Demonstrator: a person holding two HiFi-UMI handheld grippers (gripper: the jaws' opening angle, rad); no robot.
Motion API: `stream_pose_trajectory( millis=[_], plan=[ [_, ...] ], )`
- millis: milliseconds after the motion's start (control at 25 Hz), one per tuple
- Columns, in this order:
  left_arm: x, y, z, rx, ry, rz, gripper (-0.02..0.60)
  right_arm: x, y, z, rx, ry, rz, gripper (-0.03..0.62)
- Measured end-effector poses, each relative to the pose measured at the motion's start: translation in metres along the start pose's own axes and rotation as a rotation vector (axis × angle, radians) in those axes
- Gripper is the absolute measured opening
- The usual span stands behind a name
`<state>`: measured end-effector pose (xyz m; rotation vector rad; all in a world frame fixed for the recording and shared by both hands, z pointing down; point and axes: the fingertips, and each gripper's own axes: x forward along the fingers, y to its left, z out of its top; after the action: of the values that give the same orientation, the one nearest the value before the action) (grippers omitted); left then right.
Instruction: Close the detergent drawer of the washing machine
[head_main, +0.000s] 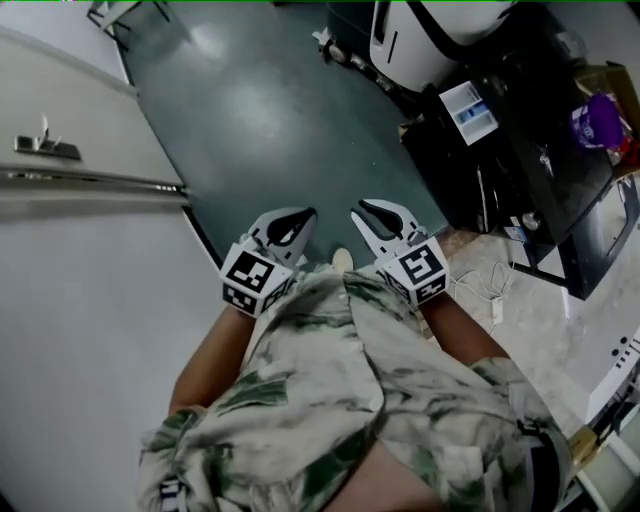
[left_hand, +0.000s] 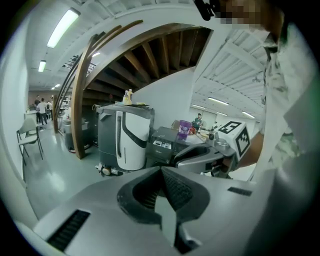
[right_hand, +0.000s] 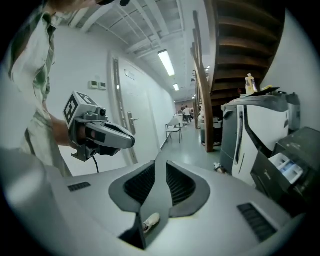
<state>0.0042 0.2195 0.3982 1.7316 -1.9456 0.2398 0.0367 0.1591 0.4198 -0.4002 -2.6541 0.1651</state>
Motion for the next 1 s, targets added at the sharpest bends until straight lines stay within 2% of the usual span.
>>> stream_pose_trajectory(
  millis=[160,320,600,1000],
  plan=[
    [0.038,0.024,0.022,0.04,0.012,-0.104,0.023,0.005,-0.047,0.007,0.044,-0.021,-0.159,0.089],
    [0.074,0.055,0.047,0.105,0.016,-0.237,0.023,0.016,-0.096,0.014,0.062,-0.041,-0.37,0.087],
    [0.121,0.114,0.096,0.239,0.055,-0.446,0.024,0.034,-0.179,0.028,0.166,-0.092,-0.728,0.075],
    [0.152,0.164,0.118,0.364,0.12,-0.682,0.025,0.046,-0.226,0.023,0.346,-0.149,-1.079,0.083]
  ],
)
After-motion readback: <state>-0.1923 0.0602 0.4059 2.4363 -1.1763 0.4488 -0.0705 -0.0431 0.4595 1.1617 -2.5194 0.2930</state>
